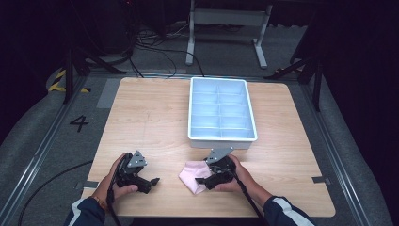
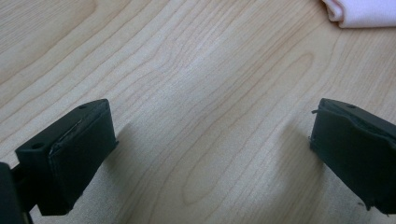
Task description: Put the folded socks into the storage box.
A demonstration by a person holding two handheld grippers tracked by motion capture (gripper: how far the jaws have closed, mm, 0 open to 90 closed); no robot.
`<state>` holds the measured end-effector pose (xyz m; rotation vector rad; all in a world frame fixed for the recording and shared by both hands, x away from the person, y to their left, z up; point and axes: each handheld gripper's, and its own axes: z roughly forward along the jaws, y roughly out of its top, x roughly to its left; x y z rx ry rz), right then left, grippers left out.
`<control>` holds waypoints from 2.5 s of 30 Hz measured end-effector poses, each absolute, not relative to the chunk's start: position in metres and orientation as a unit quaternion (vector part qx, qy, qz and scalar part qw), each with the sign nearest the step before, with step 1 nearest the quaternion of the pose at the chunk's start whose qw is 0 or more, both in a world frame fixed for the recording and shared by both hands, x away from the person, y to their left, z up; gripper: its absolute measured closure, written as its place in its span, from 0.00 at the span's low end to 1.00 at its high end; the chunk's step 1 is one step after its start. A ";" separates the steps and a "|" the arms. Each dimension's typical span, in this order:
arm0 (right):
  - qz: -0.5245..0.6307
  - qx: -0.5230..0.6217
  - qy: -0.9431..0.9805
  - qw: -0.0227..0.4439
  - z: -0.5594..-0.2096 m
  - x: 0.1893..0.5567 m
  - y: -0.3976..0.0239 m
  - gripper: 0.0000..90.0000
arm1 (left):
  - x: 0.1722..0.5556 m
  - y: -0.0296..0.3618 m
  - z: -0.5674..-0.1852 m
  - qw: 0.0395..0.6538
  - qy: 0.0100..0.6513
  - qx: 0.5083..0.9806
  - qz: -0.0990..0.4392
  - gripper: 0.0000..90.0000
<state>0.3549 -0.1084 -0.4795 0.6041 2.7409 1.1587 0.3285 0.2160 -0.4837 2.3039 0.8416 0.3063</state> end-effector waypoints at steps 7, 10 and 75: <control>0.377 0.162 0.911 0.041 -0.480 0.350 -0.101 0.20 | 0.328 0.216 -0.484 0.331 0.324 0.879 0.114 0.00; 0.379 0.136 0.915 0.027 -0.477 0.346 -0.100 0.35 | 0.328 0.216 -0.484 0.331 0.324 0.879 0.113 0.00; 0.419 0.157 0.889 0.101 -0.425 0.338 -0.215 0.83 | 0.329 0.216 -0.484 0.329 0.321 0.880 0.116 0.00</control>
